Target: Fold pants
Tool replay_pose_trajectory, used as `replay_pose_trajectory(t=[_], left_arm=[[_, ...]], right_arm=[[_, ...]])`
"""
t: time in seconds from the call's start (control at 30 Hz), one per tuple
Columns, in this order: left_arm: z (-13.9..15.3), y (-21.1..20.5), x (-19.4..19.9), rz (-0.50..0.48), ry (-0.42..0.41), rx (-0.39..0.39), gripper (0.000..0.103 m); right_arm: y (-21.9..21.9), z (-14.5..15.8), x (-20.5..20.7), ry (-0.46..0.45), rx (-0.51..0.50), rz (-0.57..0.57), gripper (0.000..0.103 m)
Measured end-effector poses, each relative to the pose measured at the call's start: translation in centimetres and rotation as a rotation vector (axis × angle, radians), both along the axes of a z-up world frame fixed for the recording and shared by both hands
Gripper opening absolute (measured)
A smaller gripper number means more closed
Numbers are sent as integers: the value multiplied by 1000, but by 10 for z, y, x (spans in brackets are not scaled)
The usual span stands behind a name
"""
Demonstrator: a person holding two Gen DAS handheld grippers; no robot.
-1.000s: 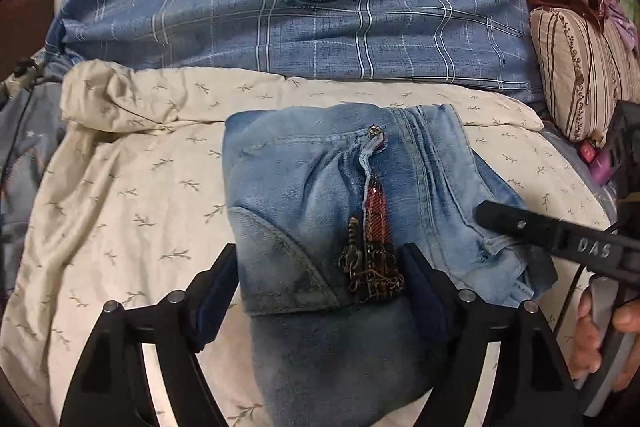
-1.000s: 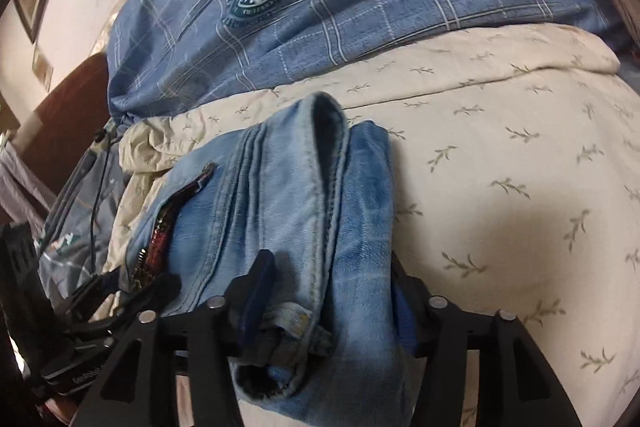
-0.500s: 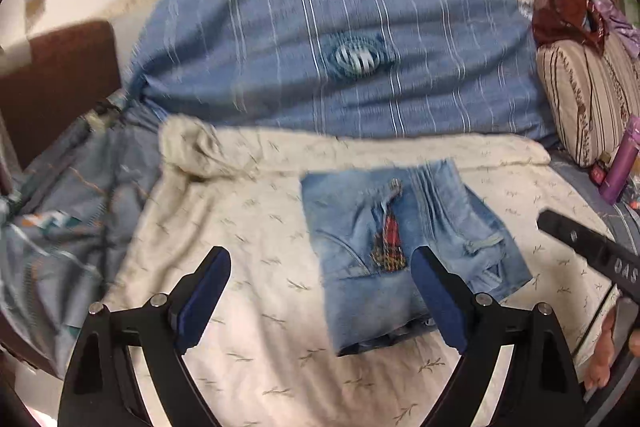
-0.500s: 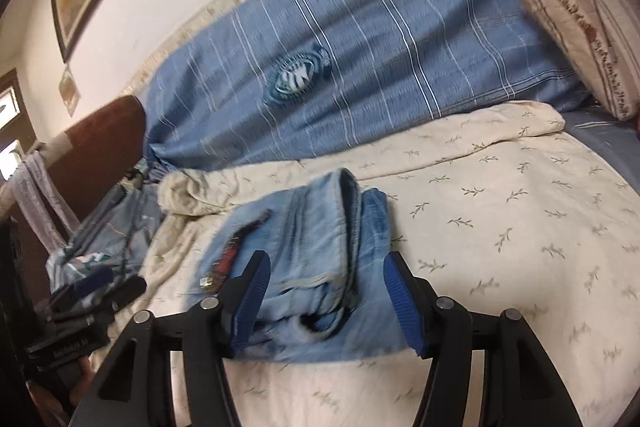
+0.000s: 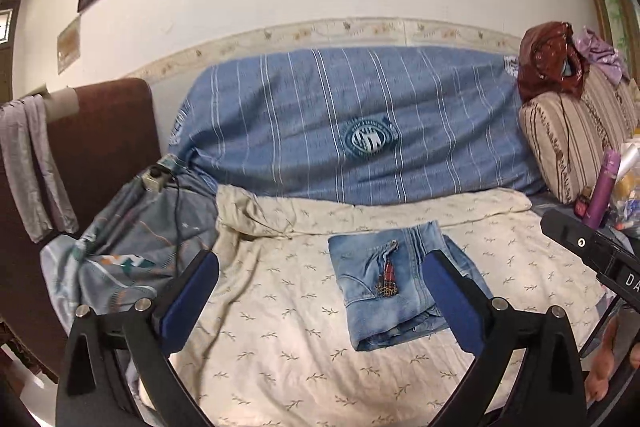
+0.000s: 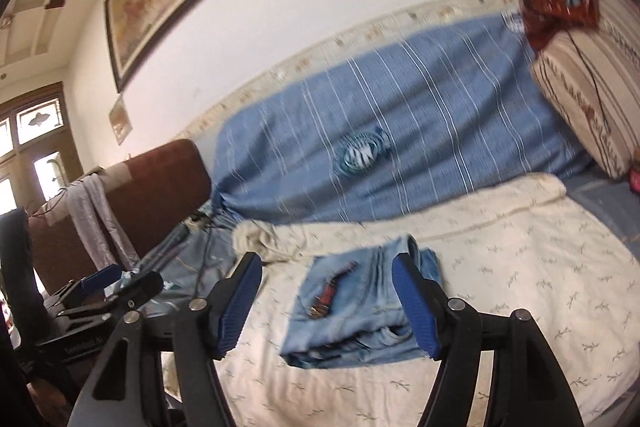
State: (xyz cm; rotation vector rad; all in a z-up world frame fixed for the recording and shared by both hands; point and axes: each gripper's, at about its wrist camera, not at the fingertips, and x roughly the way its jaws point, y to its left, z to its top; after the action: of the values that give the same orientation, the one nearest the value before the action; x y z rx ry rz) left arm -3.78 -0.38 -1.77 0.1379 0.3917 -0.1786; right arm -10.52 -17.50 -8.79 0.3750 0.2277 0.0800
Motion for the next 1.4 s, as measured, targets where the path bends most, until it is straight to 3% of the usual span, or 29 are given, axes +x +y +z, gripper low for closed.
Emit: replay_pose_trajectory(t=[0.37,0.73,0.97,1.4], left_arm=[[35,21,-47,23,-69,-44,103],[45,26,-62,22,-96,-35,103],[25,21,-37,31,-33,-21,103],[-29,18,50,96,170,1,103]], right_arm=[[41,51,-64,-103,-90,6,75],[61,60,-83,-50,-188,4,75],[61,35,-57,11,-214,22,76],[52,-5,13,119,-209,44,76]])
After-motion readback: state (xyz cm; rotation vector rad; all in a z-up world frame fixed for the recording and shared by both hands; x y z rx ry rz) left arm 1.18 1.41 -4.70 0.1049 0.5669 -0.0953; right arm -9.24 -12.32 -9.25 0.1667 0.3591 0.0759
